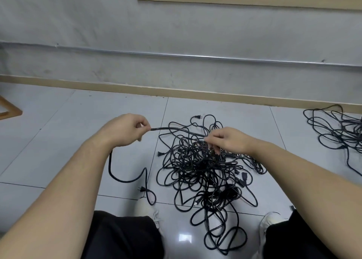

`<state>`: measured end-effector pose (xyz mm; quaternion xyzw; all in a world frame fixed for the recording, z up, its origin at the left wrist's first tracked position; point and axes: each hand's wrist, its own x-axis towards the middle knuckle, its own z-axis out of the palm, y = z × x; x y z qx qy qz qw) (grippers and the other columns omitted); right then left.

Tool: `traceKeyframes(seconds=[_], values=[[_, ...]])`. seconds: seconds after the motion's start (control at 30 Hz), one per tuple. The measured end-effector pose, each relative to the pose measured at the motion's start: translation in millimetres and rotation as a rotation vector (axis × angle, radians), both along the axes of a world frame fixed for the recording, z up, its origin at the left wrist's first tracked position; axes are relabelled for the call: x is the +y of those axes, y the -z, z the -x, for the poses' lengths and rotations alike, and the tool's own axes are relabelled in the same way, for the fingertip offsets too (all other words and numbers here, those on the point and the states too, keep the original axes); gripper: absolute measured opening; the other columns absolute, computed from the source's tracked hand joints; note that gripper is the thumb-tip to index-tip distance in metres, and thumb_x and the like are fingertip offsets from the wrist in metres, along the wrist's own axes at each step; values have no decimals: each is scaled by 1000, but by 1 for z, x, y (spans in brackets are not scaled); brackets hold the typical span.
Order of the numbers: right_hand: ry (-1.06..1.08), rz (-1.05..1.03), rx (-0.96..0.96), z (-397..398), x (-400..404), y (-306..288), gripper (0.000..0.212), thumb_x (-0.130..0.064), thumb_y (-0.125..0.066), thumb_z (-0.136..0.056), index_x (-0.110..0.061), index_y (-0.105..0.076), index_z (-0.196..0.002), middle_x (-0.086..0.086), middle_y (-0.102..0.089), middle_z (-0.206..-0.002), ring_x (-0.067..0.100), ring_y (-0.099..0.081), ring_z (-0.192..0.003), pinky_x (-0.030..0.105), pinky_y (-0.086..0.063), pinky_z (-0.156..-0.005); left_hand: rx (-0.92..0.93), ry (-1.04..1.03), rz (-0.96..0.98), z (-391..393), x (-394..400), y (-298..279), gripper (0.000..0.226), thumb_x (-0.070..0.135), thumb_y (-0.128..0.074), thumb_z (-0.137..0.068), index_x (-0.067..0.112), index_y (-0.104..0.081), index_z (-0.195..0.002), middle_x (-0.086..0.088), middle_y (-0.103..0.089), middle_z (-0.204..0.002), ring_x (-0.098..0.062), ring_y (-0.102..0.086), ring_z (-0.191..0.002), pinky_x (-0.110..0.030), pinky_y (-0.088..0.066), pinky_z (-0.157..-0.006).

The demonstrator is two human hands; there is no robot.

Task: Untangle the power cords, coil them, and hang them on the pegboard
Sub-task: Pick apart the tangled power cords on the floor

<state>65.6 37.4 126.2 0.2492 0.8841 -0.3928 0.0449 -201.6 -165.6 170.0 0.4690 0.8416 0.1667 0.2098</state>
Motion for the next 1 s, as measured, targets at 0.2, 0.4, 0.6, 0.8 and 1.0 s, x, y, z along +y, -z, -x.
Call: traceKeyframes(seconds=[0.2,0.4,0.6,0.8,1.0], values=[[16,-98,197,19,-17,-16,32,-58,-52,-96,-30,-65,-88,-5,-63,-72,15,-58,-67,36,-54,-73,-301,153,-36,-31,11,5,36,57,-63,-93,51,-54,-128,18,-66,-106,-9,-68,-77,-24,-49,-73],[0,56,315,22,-34,-25,41,-67,-50,-87,-32,-63,-70,-3,-61,-66,12,-52,-60,36,-48,-66,-302,330,-215,-67,34,-5,22,40,-56,-102,35,-67,-84,19,-50,-60,-2,-42,-56,-18,-34,-56],[-76,230,-15,12,-28,-10,49,-73,-58,-86,-28,-77,-95,-22,-66,-78,-4,-59,-75,27,-42,-80,-242,240,-294,-57,28,-13,25,42,-65,-97,32,-71,-76,16,-51,-54,-5,-37,-50,-22,-32,-52],[-47,-25,-145,5,-12,14,34,-56,-61,-96,-26,-64,-81,-10,-66,-74,2,-56,-64,25,-40,-69,-190,67,-327,-36,21,-10,25,45,-75,-89,27,-73,-73,13,-55,-56,-5,-41,-52,-26,-34,-57],[72,325,-63,-4,-4,2,40,-40,-56,-102,-6,-64,-84,6,-74,-78,6,-58,-61,18,-41,-68,18,-14,-168,-6,20,2,36,61,-77,-78,27,-69,-72,6,-56,-59,-13,-47,-58,-29,-36,-58]])
